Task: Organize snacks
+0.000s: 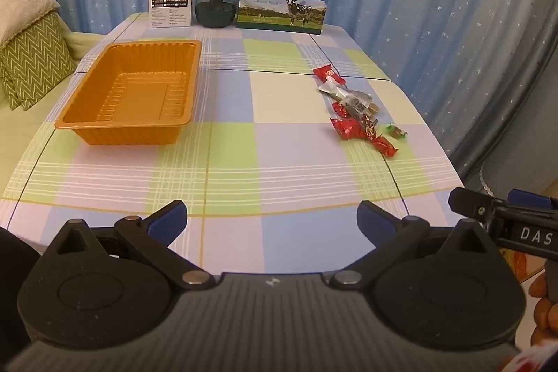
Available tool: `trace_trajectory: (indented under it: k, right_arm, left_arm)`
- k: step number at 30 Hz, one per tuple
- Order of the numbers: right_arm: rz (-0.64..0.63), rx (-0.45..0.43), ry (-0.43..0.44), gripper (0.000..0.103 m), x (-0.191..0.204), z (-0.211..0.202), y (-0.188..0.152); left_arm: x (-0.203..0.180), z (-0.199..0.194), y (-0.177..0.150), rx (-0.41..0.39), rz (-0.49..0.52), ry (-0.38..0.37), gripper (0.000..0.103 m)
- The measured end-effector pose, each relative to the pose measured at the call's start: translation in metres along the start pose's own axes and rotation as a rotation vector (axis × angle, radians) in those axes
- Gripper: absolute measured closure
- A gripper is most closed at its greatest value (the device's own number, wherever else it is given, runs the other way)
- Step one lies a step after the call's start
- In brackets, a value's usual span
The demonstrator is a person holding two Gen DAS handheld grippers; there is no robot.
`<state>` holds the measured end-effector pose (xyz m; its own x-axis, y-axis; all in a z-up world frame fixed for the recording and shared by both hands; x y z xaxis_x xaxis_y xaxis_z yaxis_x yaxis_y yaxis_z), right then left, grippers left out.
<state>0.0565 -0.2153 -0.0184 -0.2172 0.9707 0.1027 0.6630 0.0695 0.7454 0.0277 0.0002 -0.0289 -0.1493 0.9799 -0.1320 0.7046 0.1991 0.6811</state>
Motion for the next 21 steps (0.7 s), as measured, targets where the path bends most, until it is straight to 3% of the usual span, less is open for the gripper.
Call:
trace_trajectory:
  k: [21]
  right_arm:
    - [0.021, -0.012, 0.002, 0.000, -0.003, -0.004, 0.002]
  left_arm:
    - [-0.003, -0.010, 0.007, -0.027, -0.001, -0.011, 0.000]
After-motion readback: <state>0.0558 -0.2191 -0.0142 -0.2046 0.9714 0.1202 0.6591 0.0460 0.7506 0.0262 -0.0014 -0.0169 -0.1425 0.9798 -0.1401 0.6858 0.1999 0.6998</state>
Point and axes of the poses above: each gripper's, at about its wrist camera, not at the fingertips, and z roughly the way its jaws point, x to its left, y to its top, the point moved 4 cm from there along z, roughly the way its jaws point, and after that the axes turned 1 degree about -z, right-handed, at the moved point
